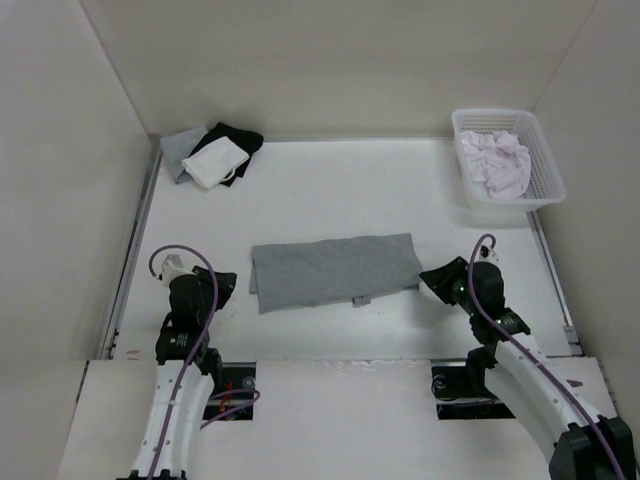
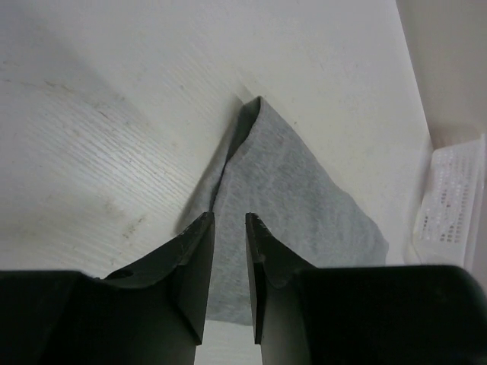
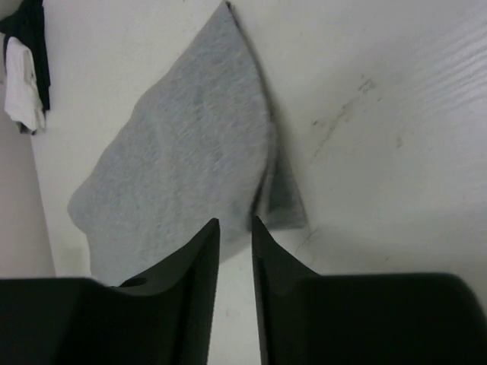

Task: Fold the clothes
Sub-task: Fold the tank top

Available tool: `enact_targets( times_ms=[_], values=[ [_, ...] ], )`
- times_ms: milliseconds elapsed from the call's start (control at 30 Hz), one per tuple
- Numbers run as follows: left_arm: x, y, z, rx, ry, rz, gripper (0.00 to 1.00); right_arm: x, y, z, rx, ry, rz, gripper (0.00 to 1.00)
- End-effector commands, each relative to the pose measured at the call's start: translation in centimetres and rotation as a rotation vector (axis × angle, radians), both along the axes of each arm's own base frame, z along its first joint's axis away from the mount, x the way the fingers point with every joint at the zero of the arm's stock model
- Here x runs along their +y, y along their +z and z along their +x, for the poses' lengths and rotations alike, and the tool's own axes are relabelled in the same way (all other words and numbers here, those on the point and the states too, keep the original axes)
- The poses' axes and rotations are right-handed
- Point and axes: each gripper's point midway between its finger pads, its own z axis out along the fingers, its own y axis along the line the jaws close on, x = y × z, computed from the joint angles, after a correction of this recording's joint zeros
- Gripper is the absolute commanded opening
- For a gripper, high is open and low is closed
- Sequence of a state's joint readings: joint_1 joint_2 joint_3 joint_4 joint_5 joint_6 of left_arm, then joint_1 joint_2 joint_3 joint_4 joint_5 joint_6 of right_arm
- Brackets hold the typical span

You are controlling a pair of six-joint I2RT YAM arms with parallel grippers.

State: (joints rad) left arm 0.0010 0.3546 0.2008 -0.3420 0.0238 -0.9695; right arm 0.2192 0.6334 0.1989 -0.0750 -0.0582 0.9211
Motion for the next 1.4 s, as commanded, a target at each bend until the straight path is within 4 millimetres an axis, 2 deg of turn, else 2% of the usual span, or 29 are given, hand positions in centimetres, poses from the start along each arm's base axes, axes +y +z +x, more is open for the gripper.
enact_targets(
  times_ms=[0,67,167,267,333,433,533,600,633,700,800,867,967,1033,1133,1233,1367],
  values=[
    [1.1,2.4,1.2,-0.066,0.050,0.003,0.22,1.1,0.8,-0.2,-0.021,0.014,0.025,0.36],
    [1.1,3.4,2.1,-0.103,0.050,-0.006,0.22,0.6,0.8,0.3,-0.023,-0.001,-0.010,0.46],
    [0.3,4.8,3.6,-0.142,0.018,-0.026,0.22,0.0,0.3,1.3,-0.004,-0.013,-0.064,0.52],
    [-2.7,5.6,4.8,-0.164,-0.088,-0.060,0.21,-0.3,-0.8,2.4,0.045,-0.017,-0.123,0.52],
    [-5.4,4.9,4.9,-0.139,-0.172,-0.068,0.22,-0.8,-1.3,3.4,0.060,-0.040,-0.163,0.53],
    [-9.4,2.5,4.5,-0.078,-0.267,-0.044,0.22,-0.6,-1.6,4.4,0.071,-0.044,-0.176,0.53],
    [-11.6,0.5,4.1,-0.040,-0.305,0.009,0.22,-0.2,-2.1,5.0,0.085,-0.040,-0.170,0.51],
    [-12.7,-0.3,4.1,-0.024,-0.338,0.035,0.22,0.7,-2.5,4.9,0.105,-0.016,-0.156,0.39],
    [-12.6,-0.9,4.3,-0.008,-0.339,0.053,0.22,1.3,-2.8,4.7,0.116,0.003,-0.145,0.35],
    [-11.2,-2.7,4.8,0.040,-0.302,0.092,0.22,2.7,-3.2,3.8,0.137,0.041,-0.120,0.31],
    [-7.3,-5.5,5.3,0.124,-0.207,0.129,0.22,4.9,-3.4,1.9,0.150,0.099,-0.092,0.30],
    [-4.8,-6.7,5.2,0.161,-0.130,0.115,0.22,5.7,-3.2,0.7,0.152,0.130,-0.087,0.31],
    [-1.9,-6.4,5.6,0.140,-0.040,0.099,0.23,5.6,-2.1,0.2,0.120,0.145,-0.098,0.42],
    [-0.6,-5.6,6.2,0.112,-0.002,0.102,0.25,5.0,-1.7,0.4,0.089,0.145,-0.115,0.54],
    [-0.8,-4.1,7.3,0.070,-0.021,0.104,0.28,5.1,-1.7,1.2,0.087,0.176,-0.122,0.56],
    [-2.1,-2.9,8.0,0.018,-0.066,0.099,0.28,7.4,-1.4,1.9,0.057,0.276,-0.107,0.55],
    [-3.1,-1.9,8.5,-0.021,-0.103,0.083,0.28,9.7,-2.2,2.2,0.058,0.362,-0.051,0.51]
  ],
)
